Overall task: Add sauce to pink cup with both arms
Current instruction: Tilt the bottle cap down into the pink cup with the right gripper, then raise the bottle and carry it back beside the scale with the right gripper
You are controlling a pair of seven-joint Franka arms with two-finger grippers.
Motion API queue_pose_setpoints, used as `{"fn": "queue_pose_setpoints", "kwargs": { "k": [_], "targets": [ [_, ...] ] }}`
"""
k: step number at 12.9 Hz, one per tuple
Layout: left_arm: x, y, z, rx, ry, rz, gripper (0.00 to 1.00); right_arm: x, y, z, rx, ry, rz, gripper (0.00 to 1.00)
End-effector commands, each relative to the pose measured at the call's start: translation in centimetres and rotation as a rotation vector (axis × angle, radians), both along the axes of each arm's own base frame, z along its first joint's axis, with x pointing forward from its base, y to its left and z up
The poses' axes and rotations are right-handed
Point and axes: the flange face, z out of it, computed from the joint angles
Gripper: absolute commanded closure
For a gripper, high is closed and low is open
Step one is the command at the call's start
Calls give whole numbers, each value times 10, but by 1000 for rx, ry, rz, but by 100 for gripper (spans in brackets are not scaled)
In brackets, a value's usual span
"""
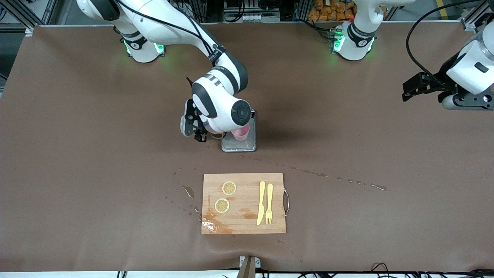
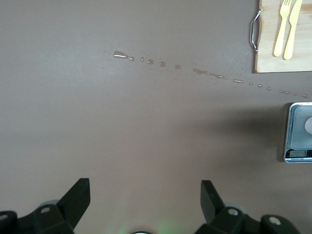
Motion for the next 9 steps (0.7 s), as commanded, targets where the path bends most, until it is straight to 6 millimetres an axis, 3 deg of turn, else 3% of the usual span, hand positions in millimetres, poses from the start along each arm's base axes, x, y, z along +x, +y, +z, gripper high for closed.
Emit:
{"fn": "queue_pose_setpoints", "kwargs": {
  "k": [1, 6, 9],
  "targets": [
    [-2, -2, 2, -9, -9, 5, 0, 22, -24, 29, 51, 24, -13, 100],
    [-2, -4, 3, -10, -11, 2, 0, 60, -89, 91, 284, 87, -55, 100],
    [-2, -3, 2, -8, -11, 1, 0, 83, -147, 124, 474, 135, -66, 100]
  ]
}}
